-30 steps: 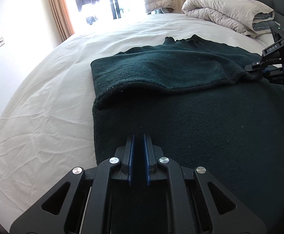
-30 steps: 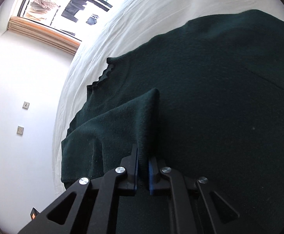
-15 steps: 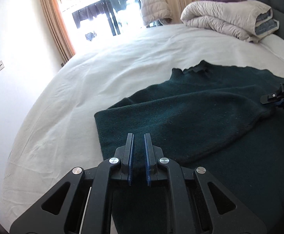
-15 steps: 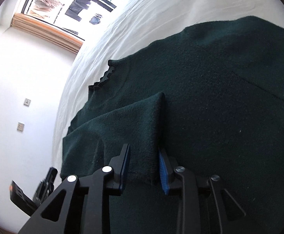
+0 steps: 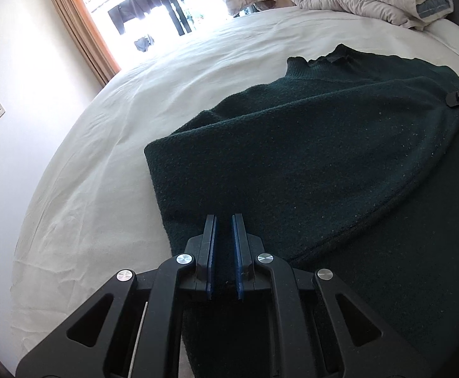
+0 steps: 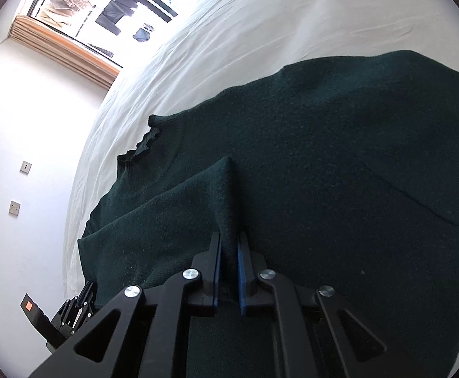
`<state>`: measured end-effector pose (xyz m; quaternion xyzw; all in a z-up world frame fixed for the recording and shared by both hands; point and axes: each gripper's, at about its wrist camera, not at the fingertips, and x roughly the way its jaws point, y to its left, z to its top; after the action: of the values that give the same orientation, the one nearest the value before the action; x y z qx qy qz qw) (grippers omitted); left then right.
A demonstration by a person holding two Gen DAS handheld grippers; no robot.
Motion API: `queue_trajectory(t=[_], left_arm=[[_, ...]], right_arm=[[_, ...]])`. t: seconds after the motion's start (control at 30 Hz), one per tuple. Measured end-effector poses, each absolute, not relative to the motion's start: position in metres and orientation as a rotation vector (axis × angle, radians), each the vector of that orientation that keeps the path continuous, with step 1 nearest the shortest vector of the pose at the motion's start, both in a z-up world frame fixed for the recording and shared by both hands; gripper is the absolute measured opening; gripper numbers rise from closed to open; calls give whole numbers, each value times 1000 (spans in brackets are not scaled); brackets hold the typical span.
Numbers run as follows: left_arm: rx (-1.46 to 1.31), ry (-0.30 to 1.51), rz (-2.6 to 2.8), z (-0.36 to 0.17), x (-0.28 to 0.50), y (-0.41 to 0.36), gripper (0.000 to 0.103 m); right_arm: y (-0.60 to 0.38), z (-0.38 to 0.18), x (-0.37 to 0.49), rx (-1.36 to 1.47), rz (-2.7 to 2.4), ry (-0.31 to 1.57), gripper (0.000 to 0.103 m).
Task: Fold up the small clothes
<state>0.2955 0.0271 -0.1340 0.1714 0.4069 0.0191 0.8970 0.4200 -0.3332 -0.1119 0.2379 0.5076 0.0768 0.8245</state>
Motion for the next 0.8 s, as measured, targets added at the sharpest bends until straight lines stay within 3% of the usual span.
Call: queue_trajectory(t=[0.03,0.23,0.33,0.4,0.43,0.53,0.6,0.63,0.73,0.8], left_arm=[[358,839,44,-135,295,27,9],[379,826,63,-138,296,20,9],[352,829,53,-138,296,24,9],[339,832,47,-138,295,26,9],[335,831,46,-138,294,27,9],[332,829,44,-138,294,29,9],[329,828,43,-138,293,30,9],[327,828,42,-137,293,31,9],[323,826,40,-137,293,32,9],[326,825,41,-137,293,32,9]], right_arm=[[-329,-103,414,456,117,1045,18],[-279,-75,418,465,384,910,19],[-261,-112,436,502,446,1009,40],[-275,-136,443,572,403,1029,22],[-291,-143,444,639,393,1018,2],[-353,-149,431,787,290,946,0],[-397,-134,413,742,127,875,6],[-423,-125,399,773,90,817,14],[-512,-109,348,921,3,624,69],[-572,-111,315,993,-112,556,71]])
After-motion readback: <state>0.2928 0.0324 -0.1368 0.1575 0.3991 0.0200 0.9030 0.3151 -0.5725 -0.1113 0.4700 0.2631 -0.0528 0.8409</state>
